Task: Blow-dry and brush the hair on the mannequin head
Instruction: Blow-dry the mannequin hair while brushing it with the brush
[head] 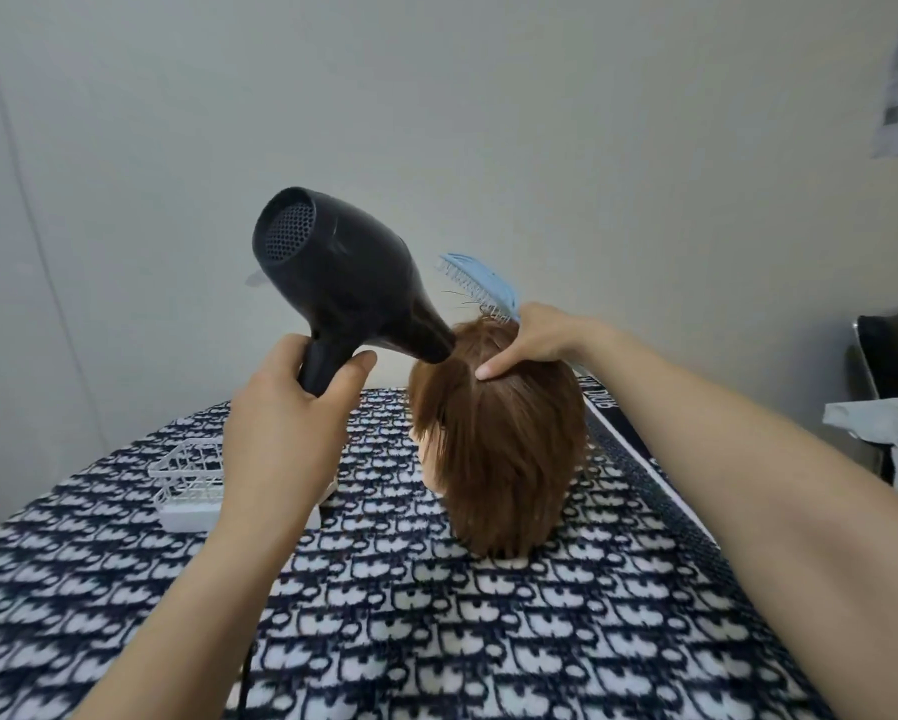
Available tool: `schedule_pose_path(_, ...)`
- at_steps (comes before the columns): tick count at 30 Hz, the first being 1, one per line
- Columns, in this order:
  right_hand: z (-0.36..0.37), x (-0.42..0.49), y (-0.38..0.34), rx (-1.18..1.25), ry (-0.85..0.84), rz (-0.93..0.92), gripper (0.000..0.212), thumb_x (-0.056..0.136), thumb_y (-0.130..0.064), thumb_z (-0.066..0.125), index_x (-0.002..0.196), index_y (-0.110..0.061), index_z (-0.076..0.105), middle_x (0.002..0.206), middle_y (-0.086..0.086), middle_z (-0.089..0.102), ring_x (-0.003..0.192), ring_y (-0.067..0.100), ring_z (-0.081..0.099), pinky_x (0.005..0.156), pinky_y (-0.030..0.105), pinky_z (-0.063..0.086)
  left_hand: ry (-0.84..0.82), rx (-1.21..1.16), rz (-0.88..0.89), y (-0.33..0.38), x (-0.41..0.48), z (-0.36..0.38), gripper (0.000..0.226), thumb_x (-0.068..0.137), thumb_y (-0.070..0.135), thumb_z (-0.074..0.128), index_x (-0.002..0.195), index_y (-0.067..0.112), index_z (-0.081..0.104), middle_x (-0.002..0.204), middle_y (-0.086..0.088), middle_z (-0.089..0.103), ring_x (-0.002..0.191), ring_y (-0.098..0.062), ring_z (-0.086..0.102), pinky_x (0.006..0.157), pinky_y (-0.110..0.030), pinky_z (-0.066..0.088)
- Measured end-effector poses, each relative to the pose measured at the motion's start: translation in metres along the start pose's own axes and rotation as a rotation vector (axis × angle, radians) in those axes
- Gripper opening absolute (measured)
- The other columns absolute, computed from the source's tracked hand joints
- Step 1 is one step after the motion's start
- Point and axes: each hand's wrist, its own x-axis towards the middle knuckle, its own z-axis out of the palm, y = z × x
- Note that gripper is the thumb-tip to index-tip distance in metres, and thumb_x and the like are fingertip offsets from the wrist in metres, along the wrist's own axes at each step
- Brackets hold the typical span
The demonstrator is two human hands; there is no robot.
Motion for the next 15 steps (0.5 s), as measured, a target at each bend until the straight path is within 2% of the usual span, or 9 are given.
schedule_pose_path(3, 0.0, 0.003, -0.006, -0.069, 0.024, 0.027, 0.099, 0.026, -0.079, 0.077, 0.101, -0.017, 0.059, 0.098, -0.002, 0.063, 0.088, 0.018, 0.059, 0.071, 0.03, 0.044, 0.002, 0.003, -0.006, -0.003, 0.006, 0.0, 0.032, 0.09, 0.057, 0.064, 0.085, 0.026, 0.057, 0.076, -0.004, 0.07, 0.069, -0.035, 0.068, 0.068, -0.06, 0.057)
schedule_pose_path(7, 0.01, 0.008, -0.018, -0.123, 0.119, 0.094, 0.108, 0.034, -0.084, 0.071, 0.117, -0.014, 0.061, 0.108, 0.001, 0.063, 0.096, 0.023, 0.059, 0.083, 0.033, 0.049, 0.006, -0.01, 0.002, -0.006, 0.01, 0.0, 0.032, 0.089, 0.058, 0.063, 0.084, 0.027, 0.056, 0.075, -0.003, 0.069, 0.069, -0.034, 0.067, 0.067, -0.061, 0.056)
schedule_pose_path(11, 0.029, 0.016, -0.039, -0.248, 0.21, 0.194, 0.112, 0.04, -0.093, 0.058, 0.122, -0.016, 0.059, 0.114, 0.002, 0.063, 0.105, 0.027, 0.06, 0.088, 0.036, 0.05, 0.018, -0.001, -0.005, -0.013, 0.015, -0.006, 0.032, 0.089, 0.058, 0.063, 0.084, 0.027, 0.056, 0.076, -0.002, 0.07, 0.068, -0.033, 0.067, 0.069, -0.059, 0.056)
schedule_pose_path(15, 0.035, 0.025, -0.06, -0.4, 0.233, 0.245, 0.11, 0.05, -0.095, 0.049, 0.125, -0.015, 0.058, 0.119, 0.003, 0.061, 0.111, 0.028, 0.058, 0.078, 0.035, 0.046, 0.022, -0.013, -0.026, -0.02, 0.02, -0.013, 0.034, 0.088, 0.059, 0.062, 0.086, 0.025, 0.057, 0.077, -0.003, 0.07, 0.07, -0.035, 0.067, 0.071, -0.06, 0.057)
